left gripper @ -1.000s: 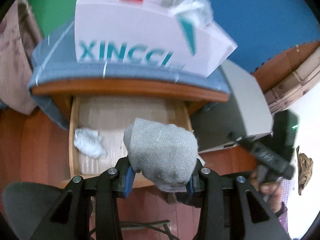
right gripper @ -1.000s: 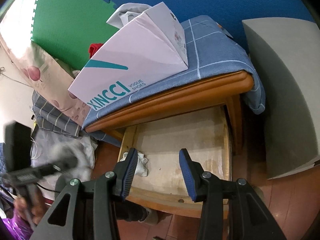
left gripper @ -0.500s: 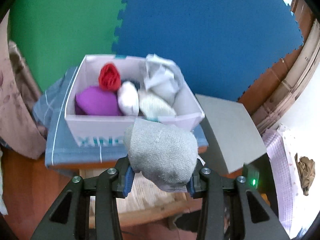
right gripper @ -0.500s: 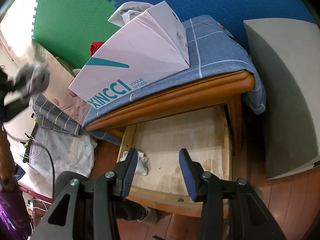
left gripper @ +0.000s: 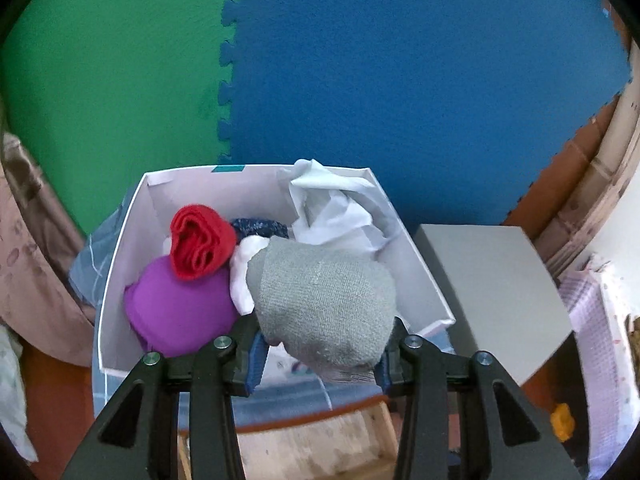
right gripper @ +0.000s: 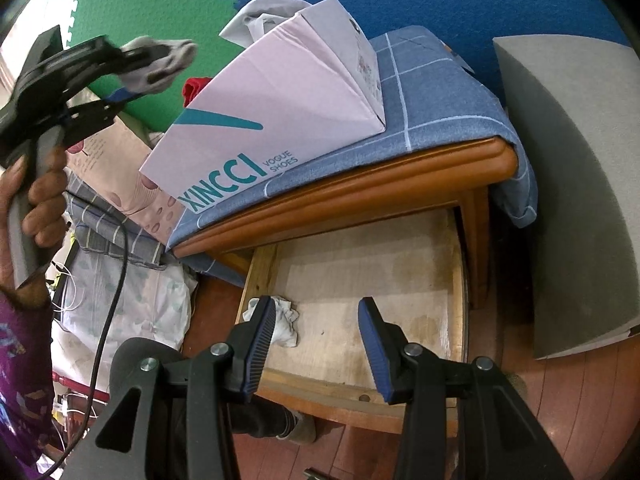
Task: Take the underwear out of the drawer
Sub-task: 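Carry the grey sock into the white box and open the left gripper, then withdraw the left gripper from the box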
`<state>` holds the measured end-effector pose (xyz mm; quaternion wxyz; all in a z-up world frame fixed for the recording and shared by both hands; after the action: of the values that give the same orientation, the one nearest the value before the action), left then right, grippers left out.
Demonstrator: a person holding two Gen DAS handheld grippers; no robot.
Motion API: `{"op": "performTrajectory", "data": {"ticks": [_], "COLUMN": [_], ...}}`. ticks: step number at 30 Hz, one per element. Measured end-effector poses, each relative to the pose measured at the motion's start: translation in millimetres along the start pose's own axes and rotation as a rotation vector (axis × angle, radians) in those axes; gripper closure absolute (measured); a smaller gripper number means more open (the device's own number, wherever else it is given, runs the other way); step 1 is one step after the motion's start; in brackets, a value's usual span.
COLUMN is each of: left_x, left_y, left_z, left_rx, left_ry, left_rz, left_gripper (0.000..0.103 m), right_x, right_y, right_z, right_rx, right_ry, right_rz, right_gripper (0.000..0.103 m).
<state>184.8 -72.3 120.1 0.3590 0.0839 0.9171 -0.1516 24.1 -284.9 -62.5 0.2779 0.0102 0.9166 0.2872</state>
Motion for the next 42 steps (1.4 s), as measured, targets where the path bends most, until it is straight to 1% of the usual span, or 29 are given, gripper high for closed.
{"op": "performTrajectory", "data": {"ticks": [9,13,16,20,24,30,31,32,33,34,35,40,42], "left_x": [-2.0,-0.6,1.0,3.1,6.4,7.0,6.7,6.0,5.2,4.7,3.9,4.2,5.5], "left_y": [-1.9,-0.4,2.1,5.9,5.7,4.3,3.7,2.4,0.9,-1.2,-2.7,-14.7,-17.4], "left_z": [43.9,57.1,65.5,73.6,76.7,79.2,78.7,78.2,77.3,75.4,74.4,68.5,63.9], "left_rx": [-0.109,-0.133,-0.154,-0.184,-0.227,-0.245,-0.252,-0.26,-0.272,-0.29,-0.305,-0.369,-0.377], "left_ry": [-0.008,0.001,0.005,0.008,-0.005,-0.008,-0.013,-0.019,-0.028,-0.037,-0.045,-0.078,-0.093], "left_rz": [0.071,0.083,0.09,0.092,0.119,0.135,0.14,0.147,0.157,0.172,0.184,0.26,0.271], "left_gripper": [0.062,0.062,0.06,0.053,0.048,0.039,0.035,0.028,0.024,0.017,0.013,0.01,0.01], "right_x": [0.0,0.4,0.5,0.7,0.8,1.3,1.4,1.5,1.6,1.6,1.6,2.0,2.0], "right_y": [1.9,1.8,1.7,2.1,1.6,2.0,2.3,2.4,2.4,2.5,2.5,2.6,2.6], "right_z": [2.3,2.5,2.9,3.9,5.1,7.4,7.6,7.9,8.0,8.1,8.1,8.9,9.0], "right_rx": [0.0,0.0,-0.001,-0.002,0.0,0.003,0.004,0.005,0.006,0.006,0.007,0.008,0.009], "right_ry": [0.016,0.019,0.022,0.028,0.032,0.038,0.039,0.04,0.04,0.04,0.04,0.043,0.043], "right_rz": [-0.014,-0.015,-0.016,-0.019,-0.018,-0.021,-0.022,-0.022,-0.022,-0.022,-0.022,-0.023,-0.022], "right_gripper": [0.059,0.059,0.059,0.059,0.059,0.059,0.059,0.059,0.059,0.059,0.059,0.059,0.059]}}
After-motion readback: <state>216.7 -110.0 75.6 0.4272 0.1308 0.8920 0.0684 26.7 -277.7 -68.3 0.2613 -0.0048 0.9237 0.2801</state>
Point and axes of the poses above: each gripper's, at about its wrist camera, not at the fingertips, and z roughly the way its jaws point, y to its left, x to its underside, the point moved 3 cm from there along z, roughly the way its jaws point, and after that the axes turned 3 degrees about x, right-handed, at the moved point
